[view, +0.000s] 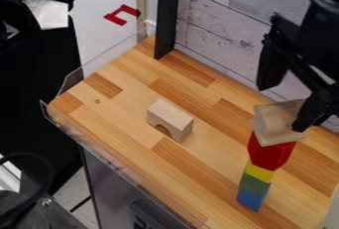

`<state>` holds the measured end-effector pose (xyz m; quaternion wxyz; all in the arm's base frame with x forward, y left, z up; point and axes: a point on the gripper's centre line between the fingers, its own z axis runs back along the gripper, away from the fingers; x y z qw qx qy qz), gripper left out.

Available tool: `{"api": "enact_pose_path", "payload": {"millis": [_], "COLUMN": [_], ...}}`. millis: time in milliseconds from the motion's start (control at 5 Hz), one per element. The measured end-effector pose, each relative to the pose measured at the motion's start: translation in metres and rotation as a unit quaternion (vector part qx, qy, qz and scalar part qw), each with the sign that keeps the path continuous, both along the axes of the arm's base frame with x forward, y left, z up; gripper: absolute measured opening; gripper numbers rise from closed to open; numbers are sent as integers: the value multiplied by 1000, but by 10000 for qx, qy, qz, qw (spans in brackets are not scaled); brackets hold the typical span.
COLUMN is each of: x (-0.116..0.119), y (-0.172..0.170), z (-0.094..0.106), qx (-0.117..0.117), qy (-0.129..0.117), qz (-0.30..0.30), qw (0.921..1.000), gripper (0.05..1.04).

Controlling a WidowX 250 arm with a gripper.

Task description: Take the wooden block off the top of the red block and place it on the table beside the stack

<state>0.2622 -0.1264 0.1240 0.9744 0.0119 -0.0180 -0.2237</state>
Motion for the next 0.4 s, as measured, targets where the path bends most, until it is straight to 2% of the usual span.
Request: {"api": "enact_pose_path", "payload": {"millis": [200, 400], "x": [0, 1], "y": [2, 4], "z": [-5, -6], "qx": [-104, -104], "qy": [52, 68], "qz": [91, 140], "qw": [9999, 9998], "gripper": [696, 548]}}
